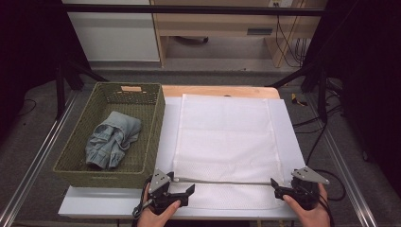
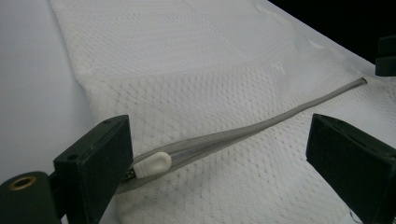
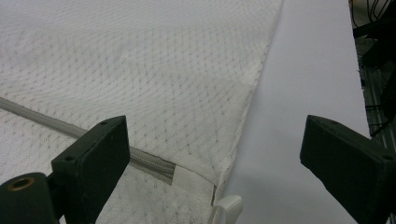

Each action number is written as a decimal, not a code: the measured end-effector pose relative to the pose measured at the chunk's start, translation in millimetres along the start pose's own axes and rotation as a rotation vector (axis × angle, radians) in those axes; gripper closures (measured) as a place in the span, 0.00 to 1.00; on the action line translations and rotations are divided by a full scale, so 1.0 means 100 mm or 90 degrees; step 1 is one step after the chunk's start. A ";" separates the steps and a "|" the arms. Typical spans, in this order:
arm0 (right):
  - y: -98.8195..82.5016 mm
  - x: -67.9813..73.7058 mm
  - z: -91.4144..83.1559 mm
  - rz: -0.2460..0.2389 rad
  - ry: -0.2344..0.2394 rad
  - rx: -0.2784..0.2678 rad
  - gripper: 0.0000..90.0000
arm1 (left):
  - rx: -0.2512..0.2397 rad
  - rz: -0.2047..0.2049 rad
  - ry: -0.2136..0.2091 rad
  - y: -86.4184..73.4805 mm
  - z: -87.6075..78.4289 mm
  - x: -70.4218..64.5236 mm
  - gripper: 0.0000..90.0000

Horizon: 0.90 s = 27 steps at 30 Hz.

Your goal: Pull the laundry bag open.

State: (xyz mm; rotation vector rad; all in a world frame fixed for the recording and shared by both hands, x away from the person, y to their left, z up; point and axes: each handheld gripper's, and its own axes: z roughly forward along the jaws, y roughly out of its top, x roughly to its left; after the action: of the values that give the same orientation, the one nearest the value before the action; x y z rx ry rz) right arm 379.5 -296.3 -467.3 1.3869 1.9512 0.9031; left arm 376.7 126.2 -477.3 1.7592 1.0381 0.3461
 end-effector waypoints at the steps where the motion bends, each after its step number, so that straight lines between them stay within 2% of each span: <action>1: 0.00 0.00 0.00 0.001 0.001 0.001 0.10 | 0.000 0.004 0.001 0.00 0.00 -0.01 0.07; 7: 0.00 0.02 0.00 -0.006 0.006 0.002 0.10 | -0.007 0.012 -0.003 0.04 0.01 -0.03 0.07; 10: 0.01 0.04 0.01 0.003 0.013 0.018 0.10 | -0.007 0.013 -0.005 0.05 0.02 -0.02 0.07; 12: 0.02 0.06 0.03 0.005 0.019 0.018 0.09 | -0.006 0.007 -0.012 0.06 0.04 -0.01 0.07; 15: 0.06 0.11 0.06 0.020 0.030 0.025 0.09 | -0.004 0.012 -0.015 0.09 0.07 0.00 0.06; 18: 0.11 0.18 0.09 0.009 0.047 0.037 0.10 | -0.004 0.024 -0.016 0.12 0.07 0.00 0.06; 24: 0.30 0.39 0.11 -0.050 0.080 0.052 0.08 | 0.000 0.058 -0.018 0.15 0.02 -0.03 0.06; 27: 0.39 0.47 0.14 -0.073 0.095 0.060 0.08 | 0.006 0.066 -0.016 0.14 0.02 -0.04 0.06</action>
State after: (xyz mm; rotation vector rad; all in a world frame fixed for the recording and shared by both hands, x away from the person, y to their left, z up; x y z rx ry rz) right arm 398.1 -239.3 -447.8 1.2769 2.1869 0.8929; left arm 382.2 120.2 -464.7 1.8252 0.9345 0.3835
